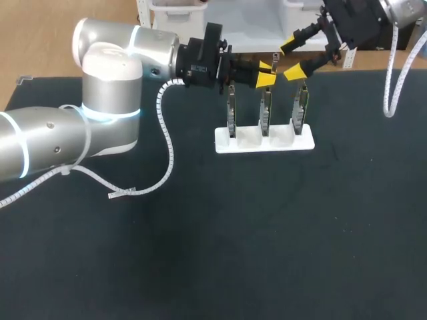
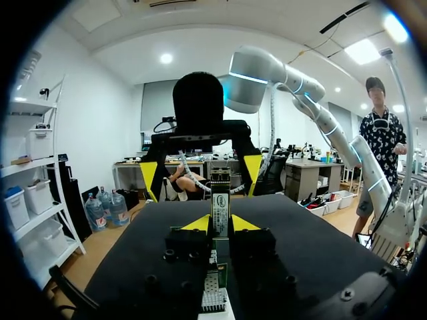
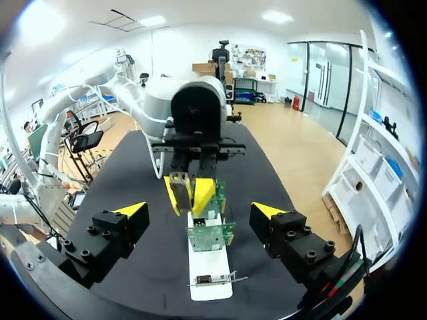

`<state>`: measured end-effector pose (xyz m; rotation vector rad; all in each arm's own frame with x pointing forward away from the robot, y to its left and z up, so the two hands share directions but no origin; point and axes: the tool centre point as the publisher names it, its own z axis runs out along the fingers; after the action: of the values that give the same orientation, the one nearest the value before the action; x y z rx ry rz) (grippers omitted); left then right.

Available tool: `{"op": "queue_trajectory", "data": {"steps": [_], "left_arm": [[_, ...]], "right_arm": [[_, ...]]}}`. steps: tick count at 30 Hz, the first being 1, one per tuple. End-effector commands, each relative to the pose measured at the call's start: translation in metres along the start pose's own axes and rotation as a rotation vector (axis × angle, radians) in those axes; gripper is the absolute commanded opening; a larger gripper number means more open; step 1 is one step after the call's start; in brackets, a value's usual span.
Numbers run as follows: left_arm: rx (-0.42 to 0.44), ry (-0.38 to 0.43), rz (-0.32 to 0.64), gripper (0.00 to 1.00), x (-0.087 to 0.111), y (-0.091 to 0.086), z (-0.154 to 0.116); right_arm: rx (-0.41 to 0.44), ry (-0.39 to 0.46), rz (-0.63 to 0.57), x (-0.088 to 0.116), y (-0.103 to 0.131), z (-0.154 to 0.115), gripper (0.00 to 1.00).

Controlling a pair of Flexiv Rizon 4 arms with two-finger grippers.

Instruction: Pick up the optical module with the left hand, and insert it into the network port with the right hand.

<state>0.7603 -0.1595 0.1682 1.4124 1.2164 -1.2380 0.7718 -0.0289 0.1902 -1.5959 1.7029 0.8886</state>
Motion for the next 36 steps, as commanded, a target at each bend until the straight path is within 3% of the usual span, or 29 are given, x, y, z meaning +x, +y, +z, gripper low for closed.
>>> {"op": "queue_trajectory", "data": {"steps": [1,10,36], "left_arm": [[0.000,-0.001,0.001,0.00,0.000,0.001,0.000],[0.000,-0.001,0.001,0.00,0.000,0.001,0.000],[0.000,-0.001,0.001,0.00,0.000,0.001,0.000]], "right_arm": [[-0.003,-0.009,-0.016,-0.007,0.004,-0.003,1.00],[-0.010,-0.031,-0.045,-0.022,0.009,-0.003,1.00],[0.019,-0.026,-0.037,-0.026,0.010,0.013,1.00]]}}
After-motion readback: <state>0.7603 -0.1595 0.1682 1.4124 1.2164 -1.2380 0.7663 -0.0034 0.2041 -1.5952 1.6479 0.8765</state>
